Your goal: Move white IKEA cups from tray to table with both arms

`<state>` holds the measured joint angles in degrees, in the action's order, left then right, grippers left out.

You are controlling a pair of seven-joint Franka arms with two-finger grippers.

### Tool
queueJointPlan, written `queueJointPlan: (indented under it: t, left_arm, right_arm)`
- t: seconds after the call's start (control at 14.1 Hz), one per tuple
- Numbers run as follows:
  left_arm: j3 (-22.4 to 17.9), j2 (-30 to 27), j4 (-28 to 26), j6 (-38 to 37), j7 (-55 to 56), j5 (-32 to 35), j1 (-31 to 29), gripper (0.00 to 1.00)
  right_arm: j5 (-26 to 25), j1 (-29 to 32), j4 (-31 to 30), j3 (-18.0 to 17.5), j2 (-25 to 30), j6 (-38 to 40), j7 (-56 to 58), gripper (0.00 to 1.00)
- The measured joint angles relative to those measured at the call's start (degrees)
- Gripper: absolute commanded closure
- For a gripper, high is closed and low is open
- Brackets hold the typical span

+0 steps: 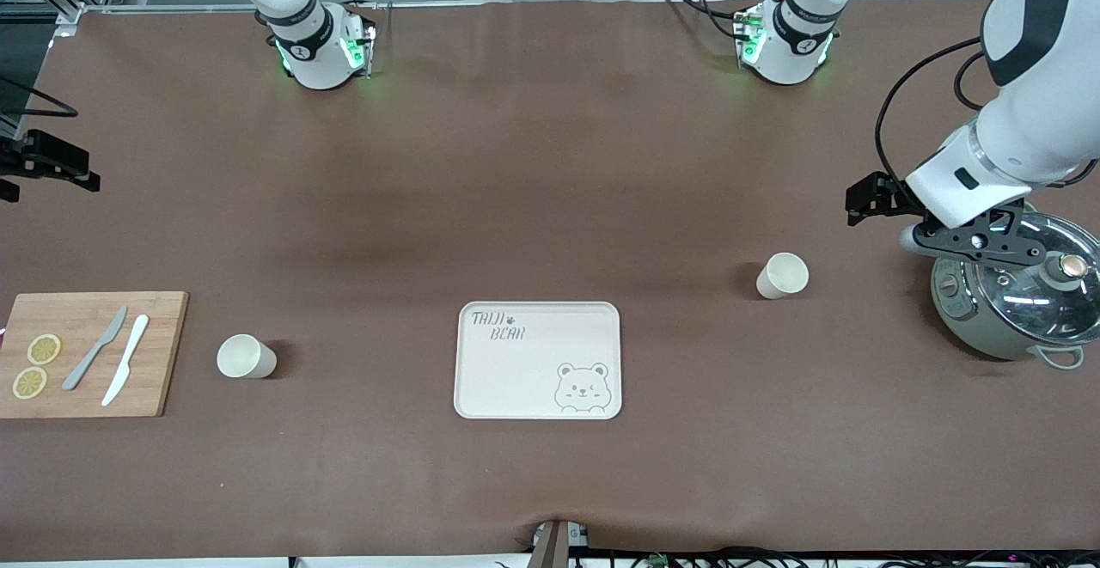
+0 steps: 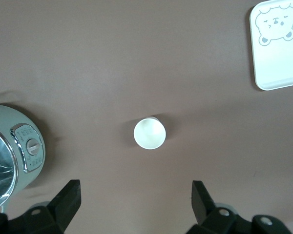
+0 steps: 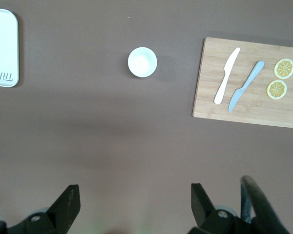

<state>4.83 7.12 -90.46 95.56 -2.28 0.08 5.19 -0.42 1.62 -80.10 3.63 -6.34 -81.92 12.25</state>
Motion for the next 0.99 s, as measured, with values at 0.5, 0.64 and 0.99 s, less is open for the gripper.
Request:
queueJointPlan:
  t: [0.5,0.64,0.99]
  left_arm:
    - [-0.35,-0.01,0.55,0.0,0.05,0.0,0.08,0.0]
    - [-0.45,-0.01,0.56,0.0,0.05,0.0,0.07,0.0]
    - [-0.54,-0.01,0.56,0.0,0.05,0.0,-0.05,0.0]
  right_arm:
    - [-0.01,-0.68,-4.63,0.04,-0.12,-5.06,-1.39,0.0]
    - [-0.01,-0.68,-4.69,0.05,-0.04,-5.04,-1.42,0.0]
    - [-0.01,-0.68,-4.68,0.1,0.06,-4.85,-1.46,0.0]
